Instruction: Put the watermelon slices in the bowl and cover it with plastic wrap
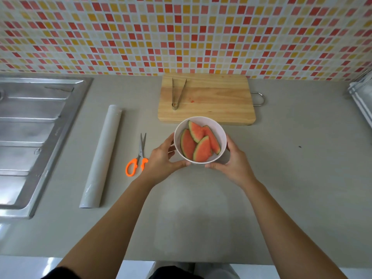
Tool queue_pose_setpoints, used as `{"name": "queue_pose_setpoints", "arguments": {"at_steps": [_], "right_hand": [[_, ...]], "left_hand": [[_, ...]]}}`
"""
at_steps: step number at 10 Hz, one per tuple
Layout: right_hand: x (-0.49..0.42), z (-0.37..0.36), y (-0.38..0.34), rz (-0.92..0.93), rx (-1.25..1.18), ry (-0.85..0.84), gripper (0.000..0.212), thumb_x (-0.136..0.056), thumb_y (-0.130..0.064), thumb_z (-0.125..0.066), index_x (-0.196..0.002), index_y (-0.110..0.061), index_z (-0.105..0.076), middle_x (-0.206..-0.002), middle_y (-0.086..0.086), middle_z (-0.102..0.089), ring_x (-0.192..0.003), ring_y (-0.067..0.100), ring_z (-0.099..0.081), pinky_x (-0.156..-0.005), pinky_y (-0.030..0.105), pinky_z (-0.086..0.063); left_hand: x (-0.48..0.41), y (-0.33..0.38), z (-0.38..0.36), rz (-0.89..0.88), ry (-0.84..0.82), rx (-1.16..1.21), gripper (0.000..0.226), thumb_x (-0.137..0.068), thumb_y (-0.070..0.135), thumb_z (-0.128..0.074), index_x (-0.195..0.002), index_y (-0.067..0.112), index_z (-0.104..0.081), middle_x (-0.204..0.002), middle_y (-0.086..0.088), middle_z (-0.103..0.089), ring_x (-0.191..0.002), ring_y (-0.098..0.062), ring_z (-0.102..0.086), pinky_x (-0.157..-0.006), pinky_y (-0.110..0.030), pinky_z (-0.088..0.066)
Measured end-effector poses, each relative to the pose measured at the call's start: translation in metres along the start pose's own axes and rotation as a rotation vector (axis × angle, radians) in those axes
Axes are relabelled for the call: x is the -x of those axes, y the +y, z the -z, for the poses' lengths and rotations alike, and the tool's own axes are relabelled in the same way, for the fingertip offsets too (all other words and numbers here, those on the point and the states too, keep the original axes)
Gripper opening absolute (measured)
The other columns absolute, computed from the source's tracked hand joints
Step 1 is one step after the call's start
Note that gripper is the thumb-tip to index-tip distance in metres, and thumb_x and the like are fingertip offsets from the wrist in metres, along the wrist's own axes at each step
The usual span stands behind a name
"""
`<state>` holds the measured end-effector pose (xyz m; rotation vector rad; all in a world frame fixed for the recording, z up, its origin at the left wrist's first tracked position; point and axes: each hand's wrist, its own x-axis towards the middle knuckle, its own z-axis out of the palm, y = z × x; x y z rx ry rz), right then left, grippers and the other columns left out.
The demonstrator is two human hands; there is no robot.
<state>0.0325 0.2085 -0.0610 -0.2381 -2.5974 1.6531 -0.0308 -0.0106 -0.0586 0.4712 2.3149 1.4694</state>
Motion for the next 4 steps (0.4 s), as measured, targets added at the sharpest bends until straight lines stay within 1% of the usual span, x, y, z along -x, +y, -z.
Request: {"name": "queue_pose_setpoints", "arguments": {"at_steps": [1,2,3,4], "right_hand": [[-0.009,0.002,0.006,-0.015,0.000,-0.001,0.089,-0.053,-0.036,-0.088,-0.128,-0.041,-0.041,-0.112,-0.040,-0.055,-0.103,-0.016,-0.052,-0.077,0.000,-0.038],[-0.011,0.001,0.011,-0.009,-0.012,-0.020,0.090,-0.054,-0.034,-0.088,-0.130,-0.038,-0.041,-0.112,-0.039,-0.056,-0.104,-0.015,-0.052,-0.077,0.000,-0.038],[-0.014,0.002,0.020,-0.018,-0.013,-0.051,0.094,-0.055,-0.032,-0.087,-0.134,-0.033,-0.037,-0.123,-0.026,-0.056,-0.114,-0.006,-0.051,-0.090,0.011,-0.041],[-0.013,0.004,0.017,-0.014,0.035,-0.080,0.098,-0.060,-0.028,-0.086,-0.140,-0.021,-0.030,-0.139,-0.005,-0.047,-0.128,0.011,-0.044,-0.105,0.032,-0.038]], "left_hand": [[-0.009,-0.001,-0.003,0.002,-0.001,0.014,0.086,-0.069,0.028,-0.084,-0.142,0.027,-0.037,-0.126,0.004,-0.060,-0.117,-0.007,-0.055,-0.103,-0.032,-0.045],[-0.010,-0.005,-0.005,0.007,0.013,0.013,0.086,-0.070,0.030,-0.083,-0.142,0.029,-0.036,-0.126,0.004,-0.059,-0.116,-0.008,-0.055,-0.101,-0.032,-0.045],[-0.010,-0.010,-0.008,0.020,0.003,-0.016,0.092,-0.071,0.031,-0.082,-0.144,0.032,-0.028,-0.131,0.009,-0.051,-0.117,-0.009,-0.054,-0.096,-0.024,-0.046],[-0.010,-0.007,-0.006,0.063,0.002,-0.119,0.105,-0.072,0.030,-0.081,-0.150,0.024,-0.011,-0.144,0.001,-0.037,-0.120,-0.013,-0.051,-0.093,-0.021,-0.042]]}}
